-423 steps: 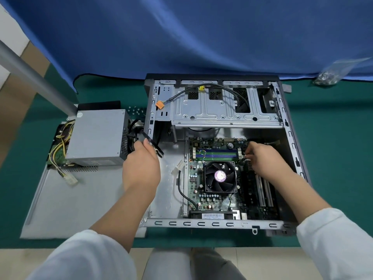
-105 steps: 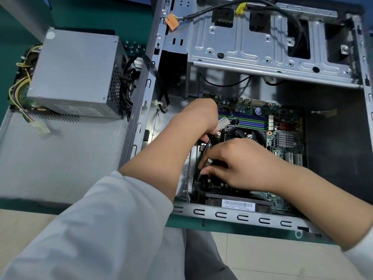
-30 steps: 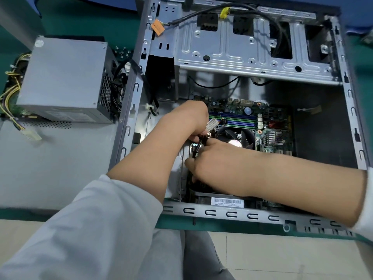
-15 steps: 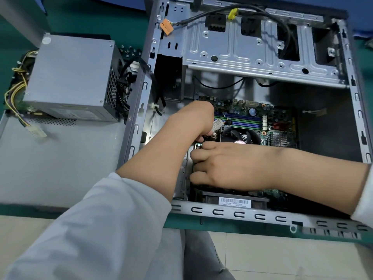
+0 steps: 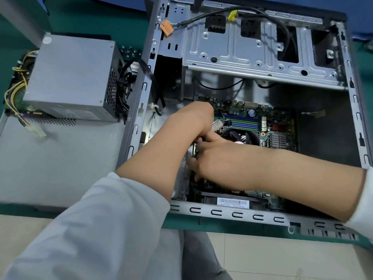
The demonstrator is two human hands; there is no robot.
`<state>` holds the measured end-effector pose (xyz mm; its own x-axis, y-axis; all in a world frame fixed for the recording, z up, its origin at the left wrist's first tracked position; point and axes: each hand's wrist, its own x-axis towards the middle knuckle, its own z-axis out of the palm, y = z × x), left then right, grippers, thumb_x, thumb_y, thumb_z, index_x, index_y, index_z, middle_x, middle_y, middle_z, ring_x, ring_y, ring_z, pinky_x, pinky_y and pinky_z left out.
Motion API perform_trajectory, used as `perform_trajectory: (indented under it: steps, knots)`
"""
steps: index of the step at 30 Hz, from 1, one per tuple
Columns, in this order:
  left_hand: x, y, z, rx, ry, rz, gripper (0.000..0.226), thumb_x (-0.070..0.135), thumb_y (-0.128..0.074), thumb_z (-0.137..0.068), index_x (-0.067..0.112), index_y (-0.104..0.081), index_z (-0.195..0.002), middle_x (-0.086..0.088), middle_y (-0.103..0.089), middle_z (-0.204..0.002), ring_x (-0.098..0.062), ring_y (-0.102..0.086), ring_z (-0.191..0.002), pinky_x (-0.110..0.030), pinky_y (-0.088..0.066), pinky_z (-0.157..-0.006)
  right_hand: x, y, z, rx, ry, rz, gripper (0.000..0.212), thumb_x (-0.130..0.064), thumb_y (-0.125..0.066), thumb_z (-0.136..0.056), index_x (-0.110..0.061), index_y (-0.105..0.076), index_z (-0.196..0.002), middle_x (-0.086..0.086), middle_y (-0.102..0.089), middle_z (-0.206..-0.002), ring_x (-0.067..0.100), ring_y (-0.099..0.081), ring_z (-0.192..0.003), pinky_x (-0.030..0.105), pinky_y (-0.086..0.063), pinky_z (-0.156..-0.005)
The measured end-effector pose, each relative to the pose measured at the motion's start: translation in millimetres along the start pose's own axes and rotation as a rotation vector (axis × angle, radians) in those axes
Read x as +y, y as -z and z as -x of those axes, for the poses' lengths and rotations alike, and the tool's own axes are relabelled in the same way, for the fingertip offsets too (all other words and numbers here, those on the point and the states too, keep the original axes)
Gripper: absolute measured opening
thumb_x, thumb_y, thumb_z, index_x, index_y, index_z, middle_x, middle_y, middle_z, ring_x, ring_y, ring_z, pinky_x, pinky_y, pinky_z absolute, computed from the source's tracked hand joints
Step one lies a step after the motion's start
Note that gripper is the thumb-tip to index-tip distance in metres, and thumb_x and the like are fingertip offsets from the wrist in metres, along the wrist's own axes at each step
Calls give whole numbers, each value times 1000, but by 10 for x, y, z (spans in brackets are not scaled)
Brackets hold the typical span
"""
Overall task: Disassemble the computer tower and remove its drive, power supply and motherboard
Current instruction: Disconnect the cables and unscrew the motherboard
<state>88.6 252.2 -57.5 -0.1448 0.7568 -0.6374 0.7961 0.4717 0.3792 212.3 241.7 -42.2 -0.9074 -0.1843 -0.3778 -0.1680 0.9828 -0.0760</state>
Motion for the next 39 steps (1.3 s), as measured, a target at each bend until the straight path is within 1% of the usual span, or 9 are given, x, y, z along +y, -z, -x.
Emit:
perform_trajectory:
  steps: [3, 6, 10, 14, 17, 21, 28, 33, 39]
  knots:
    - [-8, -6, -8, 6, -9, -29, 11, 7, -63, -86, 8, -67, -96, -7, -64, -91, -22, -50, -75, -28, -42, -65, 30, 49, 14, 118, 134, 31, 5, -13, -53, -88, -14, -50, -85, 1, -57, -69, 27, -52, -83, 38, -41, -80]
    - [0, -1, 5, -4, -19, -7, 10, 8, -65, -86, 8, -67, -95, -6, -62, -85, -21, -52, -73, -27, -43, -65, 41, 16, 16, 157, 257, 125, 15, -10, -45, -90, -16, -35, -81, 0, -58, -70, 27, -48, -90, 38, -42, -80]
    - [11, 6, 10, -39, -6, 26, 7, 8, -63, -88, 8, -66, -94, -8, -68, -86, -20, -59, -72, -30, -47, -69, 113, 1, -7, 196, 405, 217, 8, -10, -51, -89, -16, -50, -84, -2, -60, -78, 26, -47, -93, 40, -45, -78]
    - [11, -11, 7, 5, -14, 3, 7, 5, -61, -87, 10, -61, -83, -6, -59, -77, -22, -51, -69, -29, -42, -61, 167, 17, -48, 128, 292, 43, 16, -10, -45, -88, -15, -59, -94, 1, -63, -93, 26, -54, -92, 39, -47, -72]
    - [11, -13, 18, -49, 13, 113, 6, 5, -61, -89, 5, -65, -94, -10, -69, -84, -25, -66, -71, -33, -54, -72, 86, -43, -17, 38, 143, -126, 22, -16, -45, -92, -20, -54, -112, -2, -60, -106, 22, -51, -102, 38, -48, -79]
    - [14, 0, 27, -52, 0, 116, 9, 8, -61, -90, 4, -65, -98, -8, -66, -76, -23, -68, -73, -32, -53, -74, 0, -46, 78, 20, -92, -385, 19, -25, -53, -92, -21, -53, -110, 3, -64, -94, 27, -59, -88, 39, -50, -71]
    - [10, 2, 14, -51, 7, 94, 11, 4, -60, -88, 3, -66, -98, -11, -71, -89, -25, -71, -78, -36, -57, -78, -48, -39, 118, 206, -201, -239, 33, -43, -32, -100, -20, -55, -94, -3, -64, -82, 19, -48, -87, 30, -18, -80]
    - [-1, 1, -13, -21, -20, -8, 7, 5, -61, -87, 8, -65, -91, -6, -63, -83, -21, -54, -70, -30, -47, -63, -54, -22, 93, 185, -40, -252, 7, -19, -53, -94, -16, -53, -100, -3, -61, -75, 19, -40, -81, 32, -32, -86]
    - [-13, -17, -48, 0, -32, -62, 2, 9, -63, -87, 11, -63, -87, -1, -54, -72, -21, -48, -71, -27, -37, -56, 47, 61, 113, 118, 134, -155, 29, -8, -58, -75, -19, -51, -101, -6, -58, -88, 16, -32, -84, 31, -29, -77]
